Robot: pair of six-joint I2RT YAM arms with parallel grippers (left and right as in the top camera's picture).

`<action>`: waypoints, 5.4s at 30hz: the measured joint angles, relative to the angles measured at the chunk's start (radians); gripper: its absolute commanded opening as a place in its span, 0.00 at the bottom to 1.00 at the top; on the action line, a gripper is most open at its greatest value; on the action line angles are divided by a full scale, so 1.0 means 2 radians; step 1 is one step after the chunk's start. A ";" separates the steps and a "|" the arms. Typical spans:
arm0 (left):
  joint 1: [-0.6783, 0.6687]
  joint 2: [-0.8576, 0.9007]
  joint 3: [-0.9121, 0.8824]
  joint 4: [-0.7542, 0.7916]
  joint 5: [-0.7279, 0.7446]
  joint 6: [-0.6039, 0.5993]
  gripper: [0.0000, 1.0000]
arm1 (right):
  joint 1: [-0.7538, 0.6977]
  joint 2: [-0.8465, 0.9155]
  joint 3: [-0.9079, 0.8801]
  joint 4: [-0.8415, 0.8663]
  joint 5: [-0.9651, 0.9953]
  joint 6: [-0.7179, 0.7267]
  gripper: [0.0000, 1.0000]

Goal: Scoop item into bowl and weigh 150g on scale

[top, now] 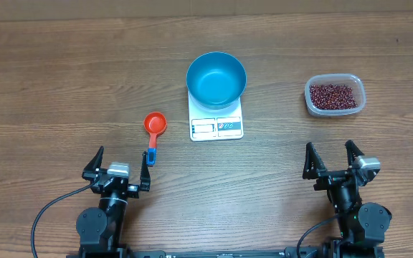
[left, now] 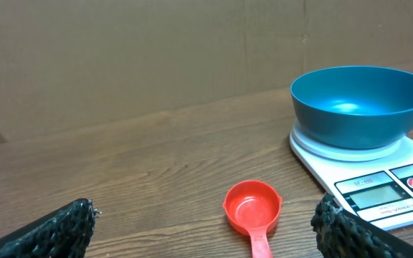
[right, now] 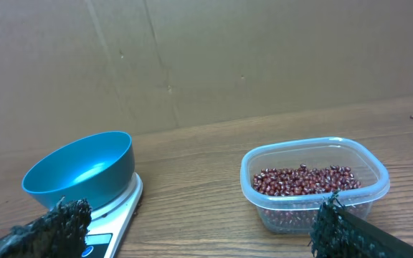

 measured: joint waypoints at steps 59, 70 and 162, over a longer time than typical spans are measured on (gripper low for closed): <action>0.000 0.000 0.000 0.000 0.000 0.000 1.00 | 0.000 0.000 0.000 0.000 0.000 0.000 1.00; 0.000 0.000 0.000 0.000 0.000 0.000 1.00 | 0.000 0.000 0.000 0.000 0.000 0.000 1.00; 0.000 0.000 0.022 -0.047 -0.005 -0.038 1.00 | 0.000 0.000 0.000 0.000 0.000 0.000 1.00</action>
